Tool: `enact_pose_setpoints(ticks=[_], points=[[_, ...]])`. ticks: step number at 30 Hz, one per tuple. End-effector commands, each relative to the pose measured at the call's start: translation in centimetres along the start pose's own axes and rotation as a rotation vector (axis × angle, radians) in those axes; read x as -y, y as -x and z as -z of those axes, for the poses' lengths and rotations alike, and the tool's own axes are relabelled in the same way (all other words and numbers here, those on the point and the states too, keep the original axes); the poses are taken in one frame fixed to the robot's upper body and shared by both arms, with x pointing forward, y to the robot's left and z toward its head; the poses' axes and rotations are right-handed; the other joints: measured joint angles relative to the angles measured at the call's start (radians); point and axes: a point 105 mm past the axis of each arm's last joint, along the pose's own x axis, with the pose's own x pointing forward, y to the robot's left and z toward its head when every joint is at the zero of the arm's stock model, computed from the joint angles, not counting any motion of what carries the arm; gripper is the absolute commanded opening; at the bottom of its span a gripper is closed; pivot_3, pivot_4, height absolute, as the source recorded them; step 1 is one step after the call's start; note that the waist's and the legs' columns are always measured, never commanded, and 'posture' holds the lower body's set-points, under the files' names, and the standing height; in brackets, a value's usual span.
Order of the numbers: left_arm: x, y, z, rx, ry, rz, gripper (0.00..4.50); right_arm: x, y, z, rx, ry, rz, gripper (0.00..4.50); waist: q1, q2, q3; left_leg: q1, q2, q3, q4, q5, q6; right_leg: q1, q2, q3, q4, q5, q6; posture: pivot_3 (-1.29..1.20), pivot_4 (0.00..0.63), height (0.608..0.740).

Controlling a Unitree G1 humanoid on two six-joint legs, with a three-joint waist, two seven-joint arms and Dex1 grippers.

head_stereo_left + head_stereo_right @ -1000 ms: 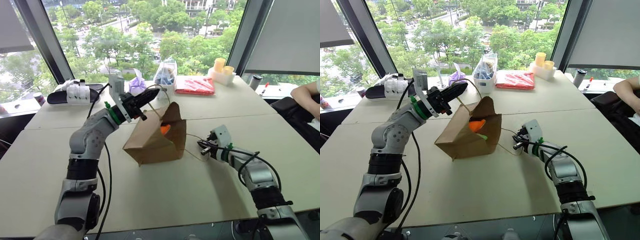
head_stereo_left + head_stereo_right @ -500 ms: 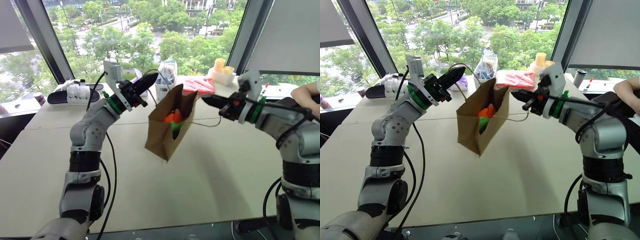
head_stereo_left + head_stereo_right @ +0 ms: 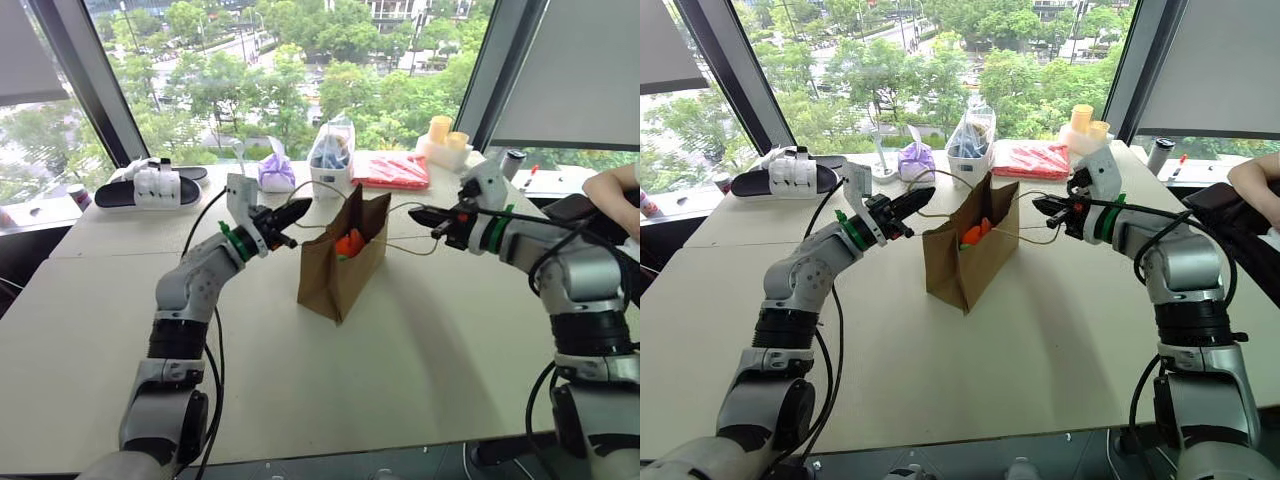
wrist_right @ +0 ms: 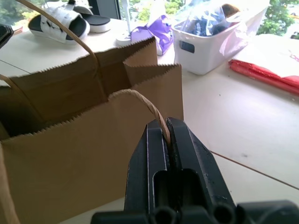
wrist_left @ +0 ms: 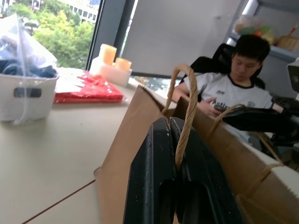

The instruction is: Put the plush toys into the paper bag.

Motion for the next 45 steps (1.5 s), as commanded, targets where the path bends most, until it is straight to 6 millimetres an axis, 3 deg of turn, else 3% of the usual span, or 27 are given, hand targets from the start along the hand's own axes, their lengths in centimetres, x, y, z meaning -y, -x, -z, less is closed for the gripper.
enact_pose_setpoints(ticks=[1,3,7,8,9,15,20,23,26,30,32,35,41,45], points=[[0.2,0.8,-1.6,0.030,-0.028,0.037,1.26,-0.4,0.6,-3.3,0.122,0.030,-0.009,0.58,0.000,0.000,0.000,0.000,0.000,0.000,0.000,0.000,0.000,0.000,0.000,0.000,0.000,0.000,0.000,0.00,0.150,0.740],[0.2,1.2,-2.0,0.028,-0.030,0.045,2.14,-0.5,0.8,-4.2,0.148,0.020,-0.012,1.26,-0.002,0.000,0.000,0.000,0.000,0.000,0.000,0.000,0.000,0.000,0.000,0.000,0.000,0.000,0.000,0.00,0.150,0.740],[0.6,1.9,-2.4,0.010,-0.022,0.074,4.20,-0.9,1.4,-5.2,0.168,0.030,-0.028,3.26,0.000,0.000,0.000,0.000,0.000,0.000,0.000,0.000,0.000,0.000,0.000,0.000,0.000,0.000,0.000,0.00,0.150,0.740],[0.7,2.2,-2.5,0.002,-0.012,0.088,4.50,-1.0,1.6,-5.6,0.177,0.032,-0.031,3.74,-0.001,0.000,0.000,0.000,0.000,0.000,0.000,0.000,0.001,0.000,0.000,0.000,0.000,0.000,0.000,0.00,0.150,0.740],[0.9,2.6,-2.6,-0.009,0.002,0.105,4.50,-0.9,2.0,-6.0,0.180,0.047,-0.021,4.20,-0.001,0.000,0.000,0.000,0.000,0.000,0.000,0.000,0.001,0.000,0.000,0.000,0.000,0.000,0.000,0.00,0.150,0.740],[0.8,6.4,-1.4,-0.139,0.003,0.116,4.50,0.3,5.7,-9.0,0.274,0.053,0.072,4.20,0.000,0.001,0.000,0.000,0.000,0.000,-0.001,-0.001,0.002,-0.001,0.000,0.000,0.000,0.000,0.000,0.00,0.150,0.740],[2.2,8.0,-0.9,-0.182,0.025,0.164,4.50,2.8,9.3,-8.8,0.323,-0.014,0.235,4.20,0.006,0.000,0.000,0.000,0.000,-0.001,-0.001,-0.003,0.005,0.000,0.000,0.000,0.000,0.000,0.000,0.00,0.150,0.740],[3.6,8.0,0.2,-0.218,0.023,0.198,4.50,3.0,10.1,-4.5,0.204,-0.064,0.287,4.20,0.009,0.000,0.000,0.000,0.000,-0.001,0.000,-0.004,0.006,0.002,0.000,0.000,0.000,0.000,0.000,0.00,0.150,0.740],[4.5,7.6,0.9,-0.221,0.041,0.217,4.50,0.7,9.4,-1.1,0.125,-0.081,0.222,4.20,0.005,0.001,0.000,0.000,0.000,-0.001,0.000,-0.004,0.007,0.002,0.000,0.000,-0.001,0.000,0.000,0.00,0.150,0.740],[4.4,7.2,2.1,-0.230,0.030,0.189,4.50,-1.6,7.4,1.7,0.064,-0.087,0.169,4.20,-0.006,0.002,-0.001,0.002,0.001,0.002,0.000,-0.004,0.007,0.002,0.000,0.002,0.002,0.000,0.000,0.00,0.150,0.740],[4.0,6.7,3.1,-0.236,0.029,0.172,4.50,-3.0,5.4,3.5,0.029,-0.080,0.119,4.20,-0.006,0.002,-0.001,0.004,0.001,0.003,0.000,-0.004,0.007,0.002,0.000,0.002,0.002,0.000,0.000,0.00,0.150,0.740],[3.8,6.2,3.7,-0.241,0.023,0.170,4.50,-4.7,2.9,4.1,0.032,-0.074,0.035,3.34,-0.002,0.002,-0.001,0.004,0.002,0.003,0.001,-0.004,0.007,0.002,0.000,0.002,0.002,0.000,0.000,0.00,0.150,0.740],[4.8,5.2,4.1,-0.232,-0.002,0.194,4.50,-7.4,-0.5,3.3,0.065,-0.062,-0.099,0.24,0.003,0.002,-0.001,0.002,0.001,0.001,0.001,-0.004,0.006,0.002,0.000,0.002,0.001,0.000,0.000,0.00,0.150,0.740],[5.2,4.8,4.4,-0.223,-0.014,0.197,4.50,-8.2,-1.9,3.3,0.069,-0.063,-0.136,0.06,0.003,0.002,-0.001,0.002,0.001,0.000,0.000,-0.004,0.006,0.002,0.000,0.001,0.000,0.000,0.000,0.00,0.150,0.740]])
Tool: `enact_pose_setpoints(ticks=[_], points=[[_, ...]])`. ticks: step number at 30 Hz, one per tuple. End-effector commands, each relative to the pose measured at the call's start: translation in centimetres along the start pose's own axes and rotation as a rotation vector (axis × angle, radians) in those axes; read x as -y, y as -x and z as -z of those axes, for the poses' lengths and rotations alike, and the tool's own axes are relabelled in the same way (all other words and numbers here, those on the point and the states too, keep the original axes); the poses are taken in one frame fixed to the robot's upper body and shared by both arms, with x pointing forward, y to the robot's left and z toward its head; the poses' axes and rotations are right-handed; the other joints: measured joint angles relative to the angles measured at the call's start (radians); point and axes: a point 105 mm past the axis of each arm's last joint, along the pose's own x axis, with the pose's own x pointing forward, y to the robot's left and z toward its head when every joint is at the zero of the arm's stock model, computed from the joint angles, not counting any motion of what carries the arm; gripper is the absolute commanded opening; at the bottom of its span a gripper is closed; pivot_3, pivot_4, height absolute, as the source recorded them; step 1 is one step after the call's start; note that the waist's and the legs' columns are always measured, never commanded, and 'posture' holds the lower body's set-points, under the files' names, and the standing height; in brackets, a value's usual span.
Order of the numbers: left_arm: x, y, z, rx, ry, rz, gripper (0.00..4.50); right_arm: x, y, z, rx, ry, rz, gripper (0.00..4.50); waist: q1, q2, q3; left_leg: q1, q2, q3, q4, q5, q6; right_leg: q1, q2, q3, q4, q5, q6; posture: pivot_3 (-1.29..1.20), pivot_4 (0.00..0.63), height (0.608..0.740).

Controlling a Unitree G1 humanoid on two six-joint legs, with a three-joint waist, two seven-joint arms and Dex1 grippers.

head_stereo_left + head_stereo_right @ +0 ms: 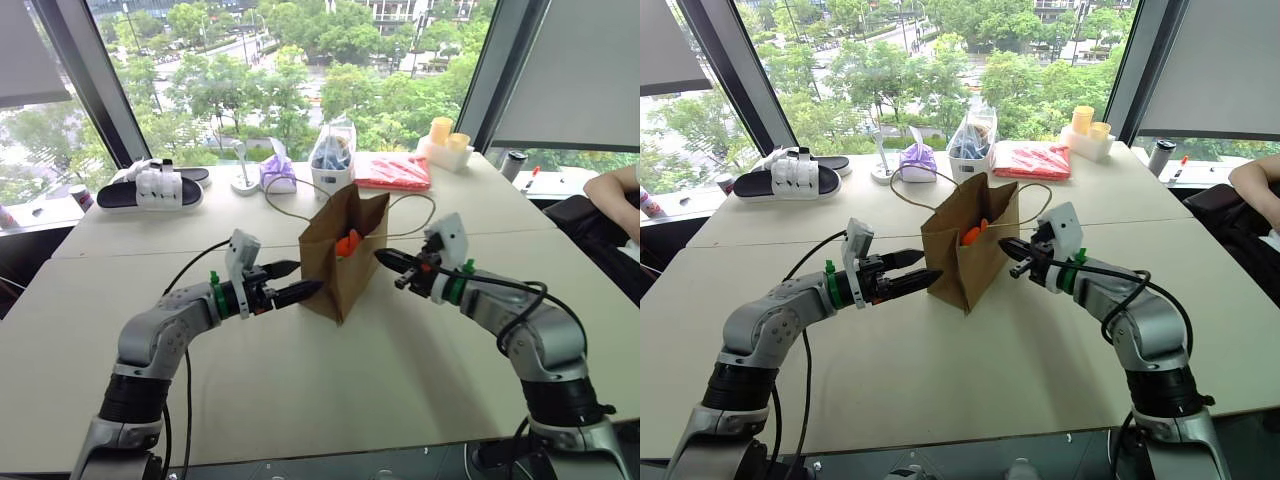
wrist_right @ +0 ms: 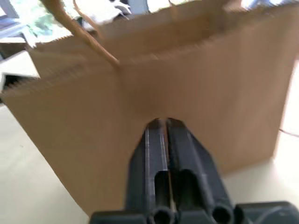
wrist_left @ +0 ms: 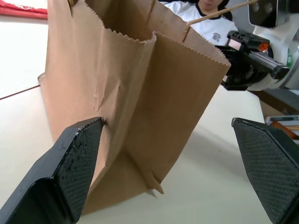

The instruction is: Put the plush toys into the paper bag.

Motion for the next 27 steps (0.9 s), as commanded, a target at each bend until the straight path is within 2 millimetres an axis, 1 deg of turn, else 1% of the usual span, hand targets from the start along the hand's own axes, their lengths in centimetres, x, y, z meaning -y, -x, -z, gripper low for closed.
enact_pose_setpoints(ticks=[1,4,6,10,13,15,20,21,22,23,24,27], points=[[0.9,-0.8,-0.9,0.033,-0.066,0.022,4.50,-0.5,-0.9,-0.7,0.032,0.022,-0.031,0.06,0.000,0.000,0.000,0.000,0.000,0.000,0.000,0.000,0.000,0.000,0.000,0.000,0.000,0.000,0.000,0.00,0.150,0.740],[1.8,-1.9,-0.6,0.035,-0.067,0.058,4.50,-1.0,-1.7,-0.7,0.034,0.022,-0.051,0.06,0.000,0.000,0.000,0.000,0.000,0.000,0.000,0.000,0.000,0.000,0.000,0.000,0.000,0.000,0.000,0.00,0.150,0.740],[1.8,-2.3,-0.5,0.036,-0.074,0.052,4.50,-1.4,-2.0,-0.7,0.031,0.026,-0.069,0.06,-0.001,0.000,0.000,0.000,0.000,0.000,0.000,0.000,0.000,0.000,0.000,0.000,0.000,0.000,0.000,0.00,0.150,0.740],[0.5,-3.2,0.1,0.038,-0.126,-0.042,4.50,-1.9,-2.4,-0.3,0.016,0.044,-0.089,0.06,-0.001,0.000,0.000,0.000,0.000,0.000,0.000,0.000,0.000,0.000,0.000,0.000,0.000,0.000,0.000,0.00,0.150,0.740],[0.3,-3.6,0.1,0.057,-0.129,-0.065,4.50,-1.9,-2.4,-0.3,0.017,0.046,-0.090,0.06,-0.001,0.000,0.000,0.000,0.000,0.000,0.000,0.000,0.000,0.000,0.000,0.000,0.000,0.000,0.000,0.00,0.150,0.740],[-0.7,-3.8,0.1,0.067,-0.148,-0.137,4.50,-1.7,-2.1,-0.3,0.016,0.050,-0.077,0.06,-0.001,0.000,0.000,0.000,0.000,0.000,0.000,0.000,0.000,0.000,0.000,0.000,0.000,0.000,0.000,0.00,0.150,0.740],[-1.1,-4.1,-0.4,0.124,-0.139,-0.187,4.50,-1.6,-1.6,-0.3,0.024,0.035,-0.060,0.06,-0.001,0.000,0.000,0.000,0.000,0.000,0.000,0.000,0.000,0.000,0.000,0.000,0.000,0.000,0.000,0.00,0.150,0.740],[-1.2,-4.2,-0.6,0.137,-0.130,-0.195,3.99,-1.6,-1.5,-0.3,0.028,0.028,-0.051,0.00,0.000,0.000,0.000,0.000,0.000,0.000,0.000,0.000,0.000,0.000,0.000,0.000,0.000,0.000,0.000,0.00,0.150,0.740],[-1.2,-4.3,-0.7,0.144,-0.125,-0.198,3.71,-1.6,-1.4,-0.3,0.030,0.022,-0.044,0.00,0.000,0.000,0.000,0.000,0.000,0.000,0.000,0.000,0.000,0.000,0.000,0.000,0.000,0.000,0.000,0.00,0.150,0.740],[-1.2,-4.4,-0.7,0.150,-0.122,-0.199,3.18,-1.6,-1.3,-0.3,0.031,0.019,-0.041,0.00,0.000,0.000,0.000,0.000,0.000,0.000,0.000,0.000,0.000,0.000,0.000,0.000,0.000,0.000,0.000,0.00,0.150,0.740],[-1.1,-4.4,-0.7,0.153,-0.120,-0.200,2.77,-1.6,-1.3,-0.3,0.032,0.018,-0.039,0.00,0.000,0.000,0.000,0.000,0.000,0.000,0.000,0.000,0.000,0.000,0.000,0.000,0.000,0.000,0.000,0.00,0.150,0.740],[-0.9,-4.8,-0.7,0.159,-0.084,-0.204,1.19,-1.8,-1.2,0.0,0.031,0.012,-0.031,0.00,0.000,0.000,0.000,0.000,0.000,0.000,0.000,0.000,0.000,0.000,0.000,0.000,0.000,0.000,0.000,0.00,0.150,0.740]])
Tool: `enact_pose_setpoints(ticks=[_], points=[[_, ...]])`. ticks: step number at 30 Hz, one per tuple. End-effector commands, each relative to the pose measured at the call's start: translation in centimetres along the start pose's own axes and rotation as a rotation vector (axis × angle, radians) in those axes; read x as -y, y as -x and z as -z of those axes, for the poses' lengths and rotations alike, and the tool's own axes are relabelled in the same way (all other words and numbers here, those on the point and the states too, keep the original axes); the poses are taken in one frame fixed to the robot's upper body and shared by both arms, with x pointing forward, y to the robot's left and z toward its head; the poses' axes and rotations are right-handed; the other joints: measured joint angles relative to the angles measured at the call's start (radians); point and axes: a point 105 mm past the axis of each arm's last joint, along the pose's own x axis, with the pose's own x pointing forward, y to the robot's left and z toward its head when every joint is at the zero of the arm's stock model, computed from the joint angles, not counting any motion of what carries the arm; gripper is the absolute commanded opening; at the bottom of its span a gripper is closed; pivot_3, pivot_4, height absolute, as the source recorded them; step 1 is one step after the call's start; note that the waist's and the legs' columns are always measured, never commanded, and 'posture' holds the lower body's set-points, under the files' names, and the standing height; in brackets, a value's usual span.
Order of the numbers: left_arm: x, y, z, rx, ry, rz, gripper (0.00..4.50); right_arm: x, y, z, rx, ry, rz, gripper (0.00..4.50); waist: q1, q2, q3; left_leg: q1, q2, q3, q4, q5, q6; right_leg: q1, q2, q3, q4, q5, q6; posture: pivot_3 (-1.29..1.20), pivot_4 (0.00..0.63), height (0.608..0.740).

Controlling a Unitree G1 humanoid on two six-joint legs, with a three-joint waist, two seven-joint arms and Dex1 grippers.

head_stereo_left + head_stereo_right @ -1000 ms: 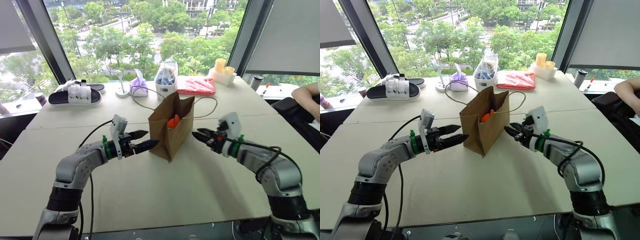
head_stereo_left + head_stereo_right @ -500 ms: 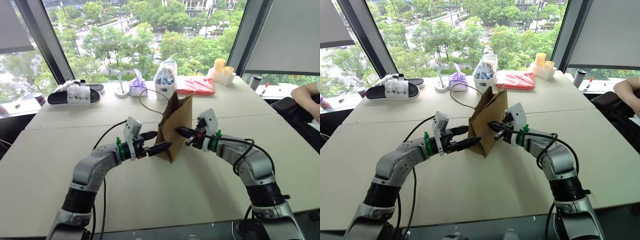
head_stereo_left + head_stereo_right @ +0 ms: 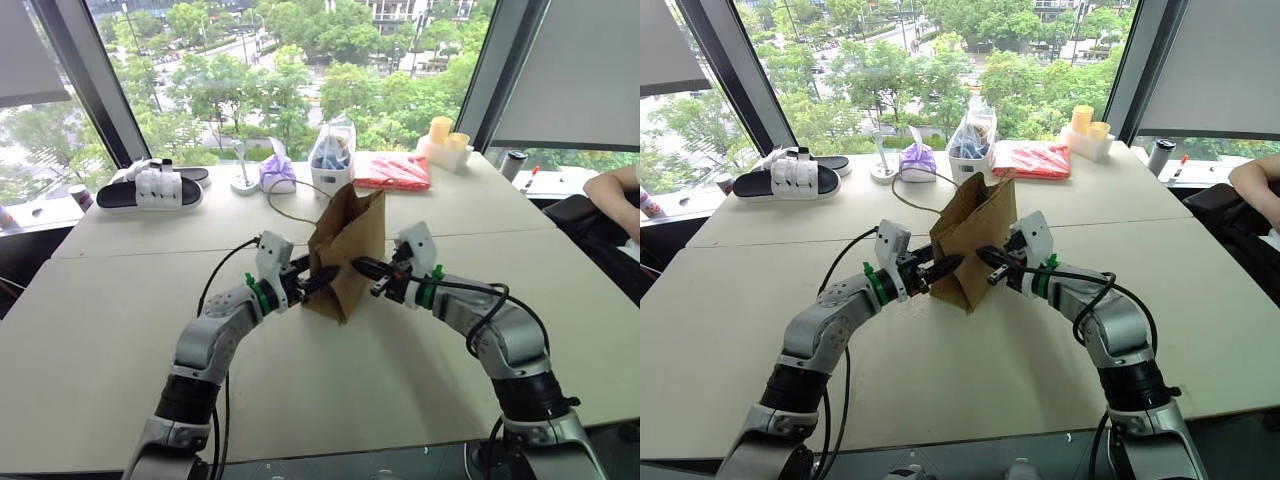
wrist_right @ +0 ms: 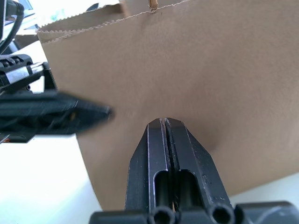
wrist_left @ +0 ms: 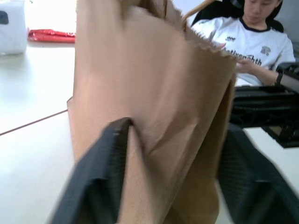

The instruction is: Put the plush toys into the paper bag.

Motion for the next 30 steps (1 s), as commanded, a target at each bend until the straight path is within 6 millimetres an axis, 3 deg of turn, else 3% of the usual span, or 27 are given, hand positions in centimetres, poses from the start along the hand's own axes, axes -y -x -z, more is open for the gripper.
enact_pose_setpoints(ticks=[1,6,11,15,23,26,30], points=[[0.4,-0.3,-1.2,0.036,0.002,-0.001,0.71,-0.5,0.4,-1.3,0.057,0.016,0.000,0.00,0.000,0.000,0.000,0.000,0.000,0.000,0.000,0.000,0.000,0.000,0.000,0.000,0.000,0.000,0.000,0.00,0.150,0.740],[0.5,-0.4,-1.2,0.021,0.002,0.020,0.71,0.1,1.9,-1.7,0.062,0.025,0.042,0.00,0.000,0.000,0.000,0.000,0.000,0.000,0.000,0.000,0.000,0.000,0.000,0.000,0.000,0.000,0.000,0.00,0.150,0.740],[-0.7,-0.3,-3.6,0.047,-0.016,0.167,0.71,2.4,7.2,-3.8,0.106,0.028,0.151,0.00,0.010,0.000,0.000,-0.001,-0.001,0.000,0.001,0.000,0.000,0.000,0.000,-0.001,0.000,0.000,0.000,0.00,0.150,0.740],[-1.7,-0.6,-5.7,0.055,0.023,0.333,0.71,2.7,11.4,-4.2,0.118,-0.013,0.198,0.00,0.016,0.000,0.000,-0.001,0.000,0.000,0.001,0.000,0.001,0.000,0.000,-0.001,-0.001,0.000,0.000,0.00,0.150,0.740],[0.1,-1.3,-9.1,0.041,0.103,0.700,0.71,3.2,16.7,-4.0,0.070,0.015,0.369,0.00,0.016,-0.001,0.001,-0.001,0.000,0.001,0.001,-0.001,0.002,0.001,0.000,-0.001,0.000,0.000,0.000,0.00,0.150,0.740],[0.0,-1.4,-8.1,-0.031,0.098,0.737,0.71,3.1,17.7,-4.5,0.070,0.032,0.409,0.00,0.013,-0.001,0.001,-0.001,0.000,0.001,0.001,-0.001,0.002,0.001,0.000,-0.001,0.000,0.000,0.001,0.00,0.150,0.740],[-1.3,-2.2,-7.1,-0.053,0.053,0.633,0.71,2.8,17.7,-4.8,0.065,0.032,0.408,0.00,0.005,-0.001,0.001,0.000,0.000,0.001,0.001,-0.001,0.002,0.001,0.000,-0.001,0.000,0.000,0.001,0.00,0.150,0.740]])
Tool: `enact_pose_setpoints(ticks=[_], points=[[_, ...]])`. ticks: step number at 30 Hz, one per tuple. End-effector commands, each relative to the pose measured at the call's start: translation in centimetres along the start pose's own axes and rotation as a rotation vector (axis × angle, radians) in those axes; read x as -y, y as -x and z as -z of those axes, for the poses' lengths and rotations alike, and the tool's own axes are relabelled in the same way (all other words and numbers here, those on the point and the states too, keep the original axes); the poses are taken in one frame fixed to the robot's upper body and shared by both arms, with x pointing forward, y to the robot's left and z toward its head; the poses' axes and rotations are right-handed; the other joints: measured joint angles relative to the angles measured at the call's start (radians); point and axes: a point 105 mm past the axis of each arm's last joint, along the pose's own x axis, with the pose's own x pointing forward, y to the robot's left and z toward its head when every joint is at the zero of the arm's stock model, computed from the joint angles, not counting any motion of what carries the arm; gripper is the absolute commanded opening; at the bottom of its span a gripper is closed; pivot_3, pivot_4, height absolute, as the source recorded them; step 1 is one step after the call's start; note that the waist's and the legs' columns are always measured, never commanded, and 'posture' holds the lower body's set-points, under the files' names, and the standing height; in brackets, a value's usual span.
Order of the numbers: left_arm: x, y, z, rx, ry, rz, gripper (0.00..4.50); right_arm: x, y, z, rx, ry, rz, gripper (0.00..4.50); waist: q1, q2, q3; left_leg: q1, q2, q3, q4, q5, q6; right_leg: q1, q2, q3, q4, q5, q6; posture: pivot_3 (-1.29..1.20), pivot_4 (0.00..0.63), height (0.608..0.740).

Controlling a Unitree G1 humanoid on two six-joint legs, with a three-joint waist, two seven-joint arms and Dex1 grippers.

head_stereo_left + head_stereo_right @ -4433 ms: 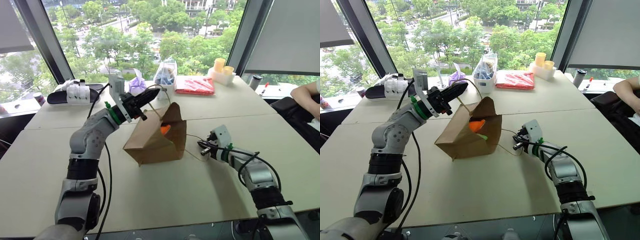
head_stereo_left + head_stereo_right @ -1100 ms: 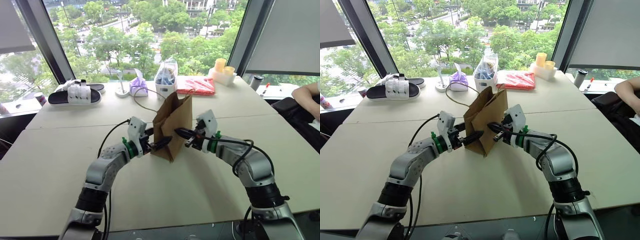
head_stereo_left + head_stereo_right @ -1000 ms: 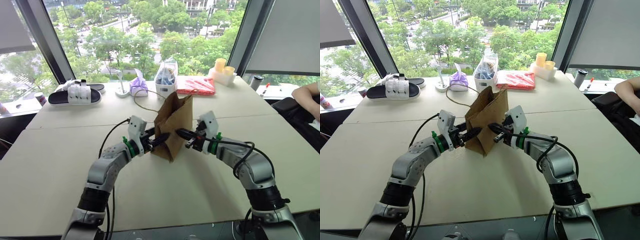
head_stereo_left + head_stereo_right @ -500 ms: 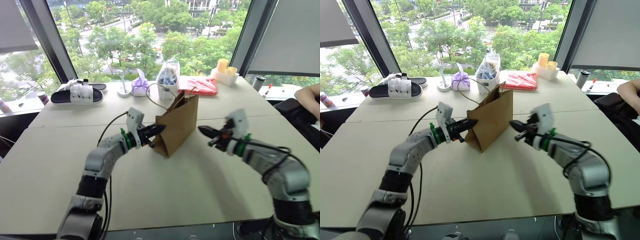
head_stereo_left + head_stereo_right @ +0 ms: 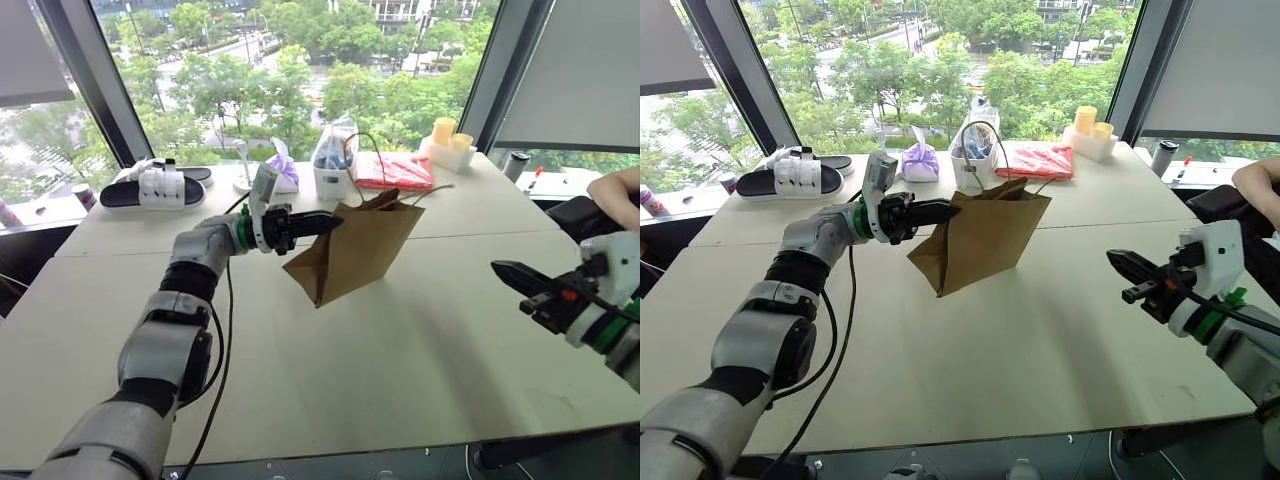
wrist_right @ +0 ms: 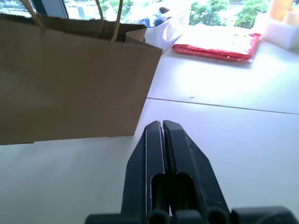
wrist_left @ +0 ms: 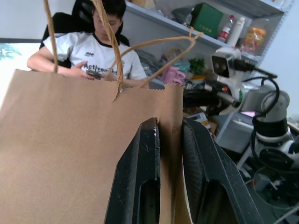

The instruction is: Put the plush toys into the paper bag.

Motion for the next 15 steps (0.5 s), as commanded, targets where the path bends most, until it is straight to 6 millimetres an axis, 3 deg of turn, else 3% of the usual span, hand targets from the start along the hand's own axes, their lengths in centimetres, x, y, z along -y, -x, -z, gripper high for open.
enact_pose_setpoints(ticks=[1,7,10,15], points=[[-0.9,0.2,0.0,-0.029,-0.063,-0.065,0.71,-0.5,0.4,-1.1,0.029,0.032,-0.005,0.00,-0.004,-0.001,0.000,0.000,0.000,0.000,0.000,0.000,0.000,0.000,0.000,0.000,0.000,0.000,0.000,0.00,0.150,0.740],[-1.5,0.2,0.9,-0.049,-0.092,-0.113,0.71,-0.5,0.0,-1.1,0.024,0.024,-0.007,0.00,-0.003,-0.001,0.000,0.000,0.000,-0.001,0.000,0.000,0.000,0.000,0.000,0.000,0.000,0.000,0.000,0.00,0.150,0.740],[-1.5,0.4,0.7,-0.046,-0.096,-0.116,0.03,-0.3,-0.3,-1.2,0.021,0.025,-0.008,0.00,-0.005,-0.001,0.000,0.000,0.000,0.000,0.000,0.000,0.000,0.000,0.000,0.000,0.000,0.000,0.000,0.00,0.150,0.740],[-1.5,0.5,0.6,-0.055,-0.094,-0.111,0.03,-0.2,-0.6,-1.2,0.022,0.027,-0.012,0.00,-0.006,-0.001,0.000,0.000,0.000,-0.001,0.000,0.000,0.000,0.000,0.000,0.000,0.000,0.000,0.001,0.00,0.150,0.740]])
